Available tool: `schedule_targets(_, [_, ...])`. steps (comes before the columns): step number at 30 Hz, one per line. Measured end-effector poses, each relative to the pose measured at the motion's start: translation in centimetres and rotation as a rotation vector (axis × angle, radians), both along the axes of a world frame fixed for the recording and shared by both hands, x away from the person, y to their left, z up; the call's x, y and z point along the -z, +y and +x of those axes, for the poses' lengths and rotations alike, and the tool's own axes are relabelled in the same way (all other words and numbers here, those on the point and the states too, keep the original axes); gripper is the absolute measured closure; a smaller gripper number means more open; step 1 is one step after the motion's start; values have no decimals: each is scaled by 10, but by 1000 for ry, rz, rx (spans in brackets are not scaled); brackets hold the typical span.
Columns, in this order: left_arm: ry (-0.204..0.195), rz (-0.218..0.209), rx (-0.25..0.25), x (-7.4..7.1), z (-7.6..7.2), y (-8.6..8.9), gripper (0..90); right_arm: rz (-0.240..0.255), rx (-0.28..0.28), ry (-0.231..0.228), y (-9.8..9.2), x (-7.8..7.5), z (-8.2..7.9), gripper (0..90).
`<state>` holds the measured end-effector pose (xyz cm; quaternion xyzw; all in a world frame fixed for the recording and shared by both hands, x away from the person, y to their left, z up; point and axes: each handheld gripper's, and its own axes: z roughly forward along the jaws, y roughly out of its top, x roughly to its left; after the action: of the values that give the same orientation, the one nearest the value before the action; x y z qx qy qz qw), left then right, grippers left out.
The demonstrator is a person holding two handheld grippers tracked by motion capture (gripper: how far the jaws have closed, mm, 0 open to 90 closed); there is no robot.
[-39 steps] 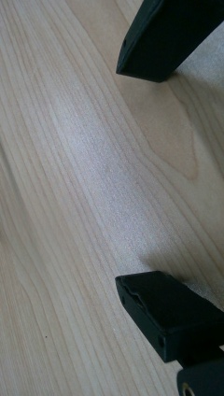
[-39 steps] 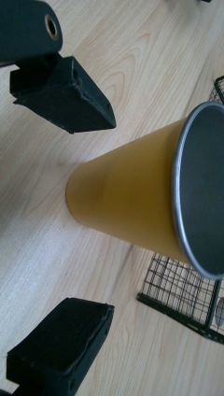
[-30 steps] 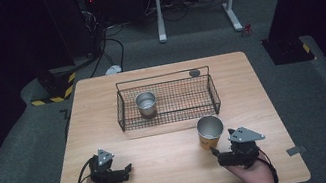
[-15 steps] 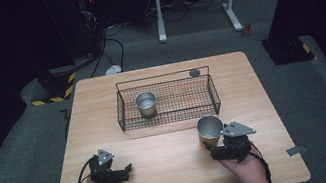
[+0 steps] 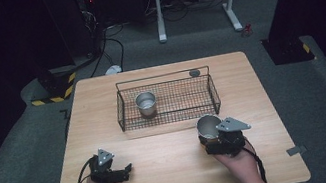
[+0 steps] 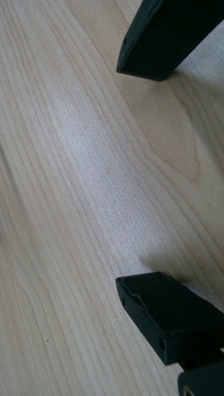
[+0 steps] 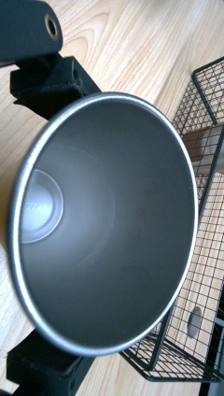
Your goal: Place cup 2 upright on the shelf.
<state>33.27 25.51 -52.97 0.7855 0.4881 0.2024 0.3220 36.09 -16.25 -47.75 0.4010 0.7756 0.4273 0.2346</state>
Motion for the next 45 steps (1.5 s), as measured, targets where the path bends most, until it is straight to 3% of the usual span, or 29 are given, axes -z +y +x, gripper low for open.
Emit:
schedule_targets(9, [0, 0, 1, 0, 0, 0, 14, -7, -14, 7, 6, -7, 3, 128])
schedule_targets(20, [0, 0, 0, 0, 0, 0, 14, 19, -5, -37, 4, -28, 9, 130])
schedule_targets(37, [0, 4, 2, 0, 0, 0, 14, 48, 0, -125, 10, -88, 30, 131])
schedule_targets(45, [1, 4, 2, 0, 0, 0, 12, 50, 8, -146, 16, -105, 42, 131])
